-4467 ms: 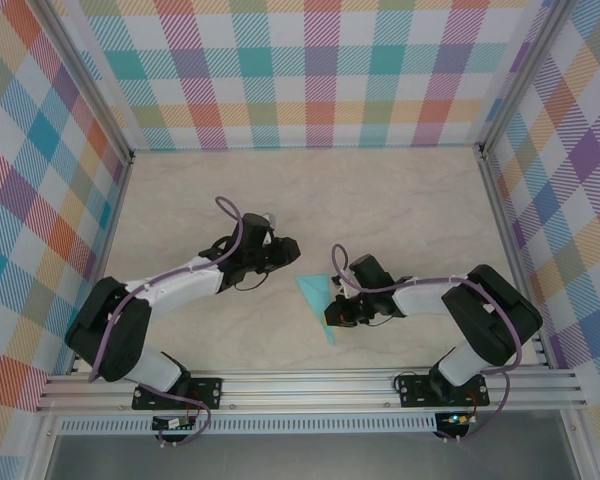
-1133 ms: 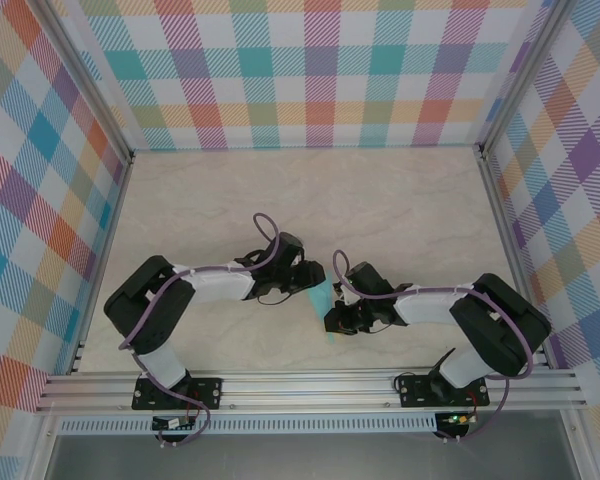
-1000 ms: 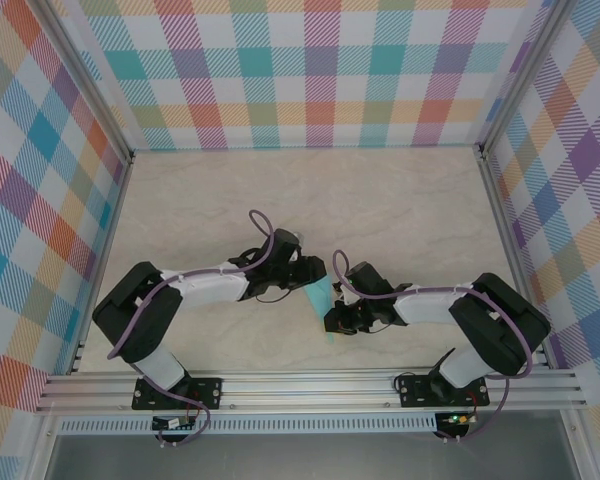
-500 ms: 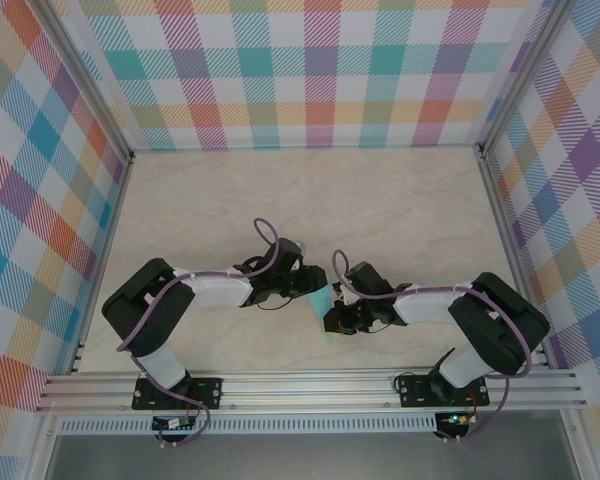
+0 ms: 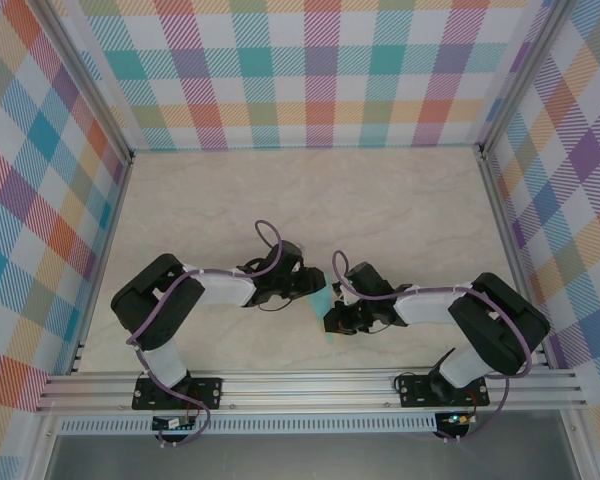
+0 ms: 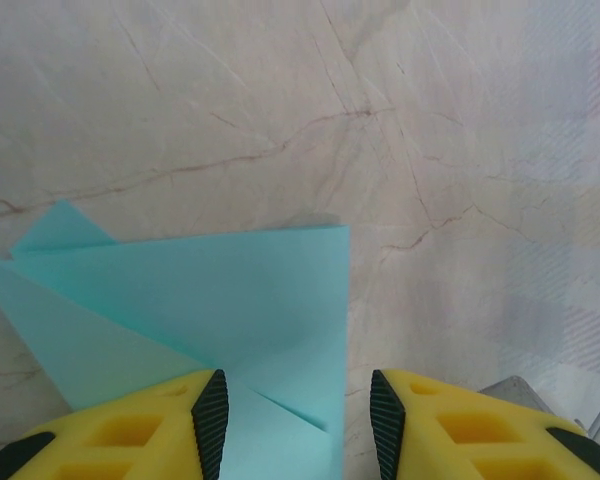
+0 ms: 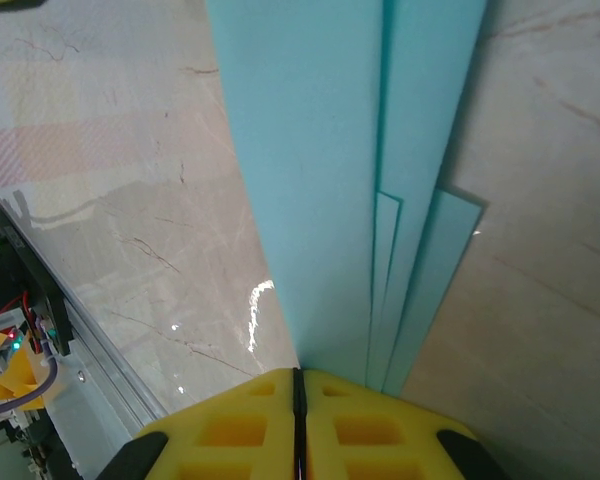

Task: Fold a paper plane with a square sheet of paper (pick it up from the middle)
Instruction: Fold the wing for the fifth time at the center of the table.

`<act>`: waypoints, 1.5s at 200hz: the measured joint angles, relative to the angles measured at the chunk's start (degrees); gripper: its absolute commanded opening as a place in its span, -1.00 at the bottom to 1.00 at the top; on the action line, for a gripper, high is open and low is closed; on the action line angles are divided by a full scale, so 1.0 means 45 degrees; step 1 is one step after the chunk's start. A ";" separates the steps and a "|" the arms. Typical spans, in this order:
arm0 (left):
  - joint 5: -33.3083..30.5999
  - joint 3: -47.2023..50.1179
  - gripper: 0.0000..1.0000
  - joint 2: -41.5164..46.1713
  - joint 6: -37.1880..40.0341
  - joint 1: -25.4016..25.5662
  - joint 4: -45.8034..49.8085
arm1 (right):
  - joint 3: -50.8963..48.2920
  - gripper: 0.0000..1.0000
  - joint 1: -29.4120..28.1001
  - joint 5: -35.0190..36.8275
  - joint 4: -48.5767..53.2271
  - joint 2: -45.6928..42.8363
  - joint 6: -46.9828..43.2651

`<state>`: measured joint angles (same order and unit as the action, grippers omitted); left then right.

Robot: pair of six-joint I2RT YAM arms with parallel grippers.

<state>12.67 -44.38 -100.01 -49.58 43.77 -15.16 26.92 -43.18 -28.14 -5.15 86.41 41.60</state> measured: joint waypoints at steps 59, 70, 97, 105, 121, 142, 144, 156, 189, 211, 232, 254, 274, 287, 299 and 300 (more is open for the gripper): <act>0.0151 0.0000 -0.10 0.0000 0.0287 -0.0544 0.0005 | -0.0029 -0.82 0.0000 -0.0024 -0.0063 0.0005 -0.0107; 0.0209 0.0000 -0.10 0.0000 0.0321 -0.0607 0.0019 | -0.0049 -0.82 0.0000 -0.0039 -0.0107 0.0005 -0.0107; 0.0330 -0.0005 -0.10 0.0000 0.0423 -0.0835 0.0039 | -0.0058 -0.82 0.0000 -0.0049 -0.0151 0.0005 -0.0112; 0.0335 -0.0015 -0.10 0.0000 0.0481 -0.0889 0.0049 | -0.0058 -0.82 0.0000 -0.0049 -0.0151 0.0005 -0.0112; 0.0379 -0.0083 -0.09 -0.0010 0.0607 -0.0986 0.0180 | -0.0078 -0.81 0.0000 -0.0053 -0.0199 0.0005 -0.0112; 0.0486 -0.0238 -0.09 -0.0078 0.0665 -0.1093 0.0379 | -0.0083 -0.81 0.0000 -0.0083 -0.0243 0.0019 -0.0112; 0.0510 -0.0257 -0.09 -0.0083 0.0670 -0.1098 0.0408 | -0.0083 -0.81 0.0000 -0.0087 -0.0243 0.0029 -0.0112; 0.0525 -0.0350 -0.09 -0.0102 0.0758 -0.1137 0.0549 | -0.0083 -0.81 0.0000 -0.0092 -0.0257 0.0029 -0.0112; 0.0505 -0.0622 -0.06 -0.0092 0.0996 -0.1341 0.1054 | -0.0083 -0.81 0.0000 -0.0102 -0.0287 0.0053 -0.0112; 0.0389 -0.0709 -0.02 0.0126 0.1112 -0.1428 0.1457 | -0.0078 -0.80 0.0000 -0.0126 -0.0291 0.0068 -0.0112; 0.0321 -0.0709 0.01 0.0695 0.1132 -0.1438 0.1802 | -0.0078 -0.80 0.0005 -0.0136 -0.0301 0.0078 -0.0107; 0.0267 -0.0704 0.04 0.1428 0.1049 -0.1413 0.2069 | -0.0073 -0.80 0.0010 -0.0155 -0.0306 0.0087 -0.0102; 0.0058 -0.0636 0.05 0.2040 0.0821 -0.1229 0.2127 | -0.0063 -0.80 0.0010 -0.0151 -0.0301 0.0087 -0.0102; -0.0121 -0.0452 0.05 0.2409 0.0636 -0.0996 0.2093 | -0.0063 -0.80 0.0010 -0.0151 -0.0301 0.0092 -0.0092; -0.0219 -0.0291 0.04 0.2633 0.0495 -0.0656 0.2098 | -0.0053 -0.80 0.0010 -0.0151 -0.0301 0.0097 -0.0083; -0.0228 -0.0282 0.04 0.2642 0.0495 -0.0631 0.2103 | -0.0053 -0.80 0.0010 -0.0151 -0.0301 0.0097 -0.0078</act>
<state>11.64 -45.65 -88.12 -47.35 40.93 -5.69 26.68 -43.13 -28.82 -6.50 86.85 41.25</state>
